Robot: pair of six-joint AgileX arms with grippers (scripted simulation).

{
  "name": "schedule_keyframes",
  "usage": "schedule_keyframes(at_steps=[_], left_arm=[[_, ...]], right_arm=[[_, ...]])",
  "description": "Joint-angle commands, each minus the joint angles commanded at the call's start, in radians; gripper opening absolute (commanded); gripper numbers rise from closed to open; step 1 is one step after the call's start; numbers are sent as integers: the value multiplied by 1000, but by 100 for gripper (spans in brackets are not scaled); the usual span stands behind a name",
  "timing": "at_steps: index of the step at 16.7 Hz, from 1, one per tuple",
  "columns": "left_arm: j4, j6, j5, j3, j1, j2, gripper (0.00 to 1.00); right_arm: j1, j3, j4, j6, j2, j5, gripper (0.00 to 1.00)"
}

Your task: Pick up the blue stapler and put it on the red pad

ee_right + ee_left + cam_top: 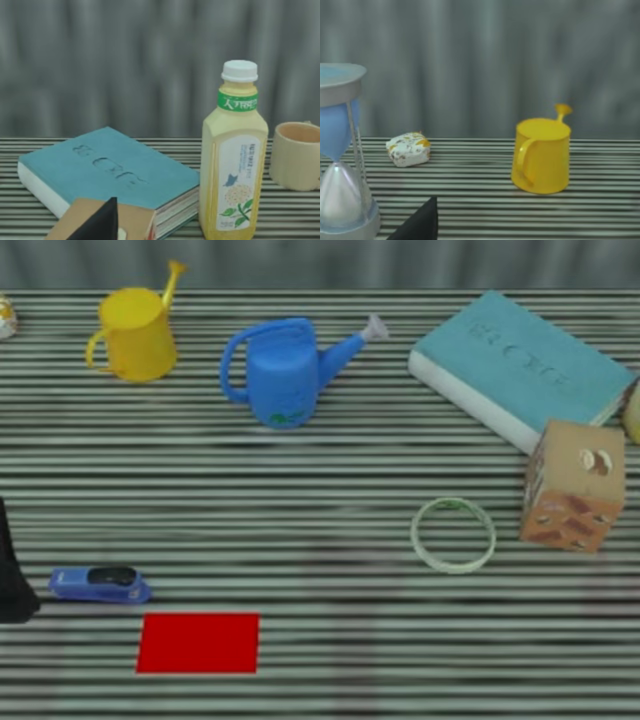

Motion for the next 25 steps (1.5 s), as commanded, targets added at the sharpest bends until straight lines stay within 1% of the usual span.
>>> schedule_keyframes(at_steps=[2, 4, 7, 11, 19, 22, 25], left_arm=[[0, 1, 0, 1, 0, 1, 100], [-26, 32, 1, 32, -6, 32, 100], [-118, 157, 2, 144, -23, 160, 100], [-317, 430, 0, 369, -55, 476, 100], [-784, 1056, -4, 869, -133, 1280, 100], [-920, 1238, -3, 1024, -158, 1493, 100], [-1011, 1371, -2, 1141, -175, 1640, 100]], right_arm=[[0, 0, 0, 0, 0, 0, 100], [0, 0, 0, 0, 0, 0, 100], [0, 0, 0, 0, 0, 0, 100], [0, 0, 0, 0, 0, 0, 100], [0, 0, 0, 0, 0, 0, 100], [0, 0, 0, 0, 0, 0, 100], [0, 0, 0, 0, 0, 0, 100]])
